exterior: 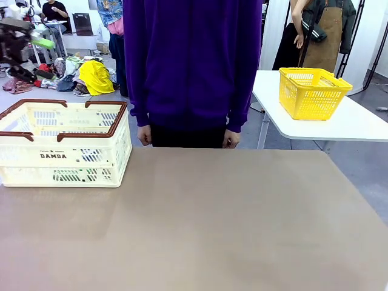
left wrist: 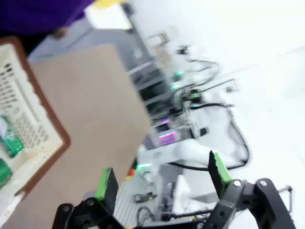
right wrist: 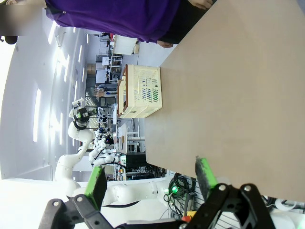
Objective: Place the drinks into the Shopping basket.
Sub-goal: Pick up one drink and place it into the Shopping basket.
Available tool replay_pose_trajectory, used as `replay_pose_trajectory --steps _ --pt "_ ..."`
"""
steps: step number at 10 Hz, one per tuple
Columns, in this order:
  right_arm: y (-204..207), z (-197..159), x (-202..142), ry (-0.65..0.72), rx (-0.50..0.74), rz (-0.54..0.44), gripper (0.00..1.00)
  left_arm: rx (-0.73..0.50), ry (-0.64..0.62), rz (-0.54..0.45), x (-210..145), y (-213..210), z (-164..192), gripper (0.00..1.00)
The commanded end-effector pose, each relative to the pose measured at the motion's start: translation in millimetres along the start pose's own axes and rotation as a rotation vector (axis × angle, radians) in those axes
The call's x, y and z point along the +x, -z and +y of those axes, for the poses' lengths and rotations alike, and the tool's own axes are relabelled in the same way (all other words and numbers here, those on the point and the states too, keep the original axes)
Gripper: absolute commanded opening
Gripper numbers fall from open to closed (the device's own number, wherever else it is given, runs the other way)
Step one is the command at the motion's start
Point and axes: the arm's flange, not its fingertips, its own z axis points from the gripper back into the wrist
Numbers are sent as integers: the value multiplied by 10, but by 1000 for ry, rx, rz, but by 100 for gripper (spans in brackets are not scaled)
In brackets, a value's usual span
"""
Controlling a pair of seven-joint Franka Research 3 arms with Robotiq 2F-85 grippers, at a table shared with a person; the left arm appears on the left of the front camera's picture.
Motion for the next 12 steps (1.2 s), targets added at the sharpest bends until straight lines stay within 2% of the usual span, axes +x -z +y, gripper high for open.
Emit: replay_pose_trajectory --steps 1,3,5,6,7,8,12 --pt "7 5 20 -28 27 -9 100 -195 0 -14 -275 -186 261 100" --pt "7 5 20 -28 27 -9 100 -285 -22 2 -424 -318 490 100" --pt "7 5 20 -28 27 -9 100 -325 -64 2 -579 -335 783 100" --pt "7 5 20 -28 27 -9 100 -272 -100 -17 -635 -319 891 100" --pt "7 5 20 -28 27 -9 100 -217 -125 40 -648 -273 949 100" --pt "7 5 20 -28 27 -9 100 -300 -95 -2 -589 -333 859 100" --pt "7 5 20 -28 27 -9 100 -300 -95 -2 -589 -333 859 100"
